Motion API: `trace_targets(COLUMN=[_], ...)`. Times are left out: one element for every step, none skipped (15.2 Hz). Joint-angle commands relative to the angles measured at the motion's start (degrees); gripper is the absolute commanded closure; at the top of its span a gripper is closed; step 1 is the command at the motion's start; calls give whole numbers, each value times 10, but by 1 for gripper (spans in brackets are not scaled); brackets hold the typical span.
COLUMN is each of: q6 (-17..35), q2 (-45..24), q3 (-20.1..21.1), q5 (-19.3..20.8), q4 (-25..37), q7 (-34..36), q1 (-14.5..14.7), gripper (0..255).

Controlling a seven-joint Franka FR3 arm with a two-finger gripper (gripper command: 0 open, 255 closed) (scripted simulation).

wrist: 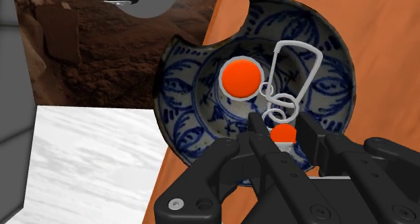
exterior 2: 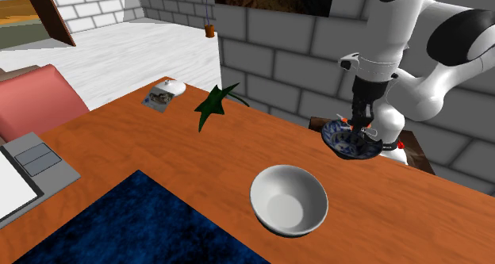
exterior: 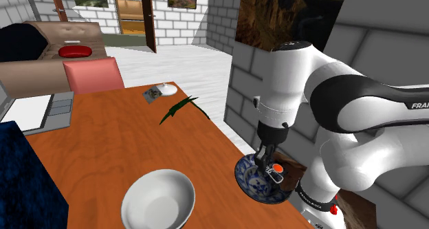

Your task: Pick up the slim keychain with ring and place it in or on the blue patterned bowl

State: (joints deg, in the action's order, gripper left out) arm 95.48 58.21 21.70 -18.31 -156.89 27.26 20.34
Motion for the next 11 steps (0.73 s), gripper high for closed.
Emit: trace_targets(q6=[16, 24, 32, 40, 48, 56, 65, 65, 65, 65, 65], q2=[-3, -3, -4, -5, -6, -8, -9, -9, -9, -9, -9], q3=[6, 9, 11, 14, 17, 20, 23, 23, 23, 23, 23], q5=[-6, -8, -11, -14, -17, -20, -23, -23, -23, -23, -23], q4=[-13, -21, -28, -35, -42, -49, -56, -56, -56, -56, -56], q7=[0, 0, -1, -1, -1, -2, -2, -2, -2, -2, -2], q1=[2, 3, 4, 5, 7, 8, 9, 9, 9, 9, 9], gripper=[255, 255, 255, 255, 255, 255, 255, 255, 255, 255, 255])
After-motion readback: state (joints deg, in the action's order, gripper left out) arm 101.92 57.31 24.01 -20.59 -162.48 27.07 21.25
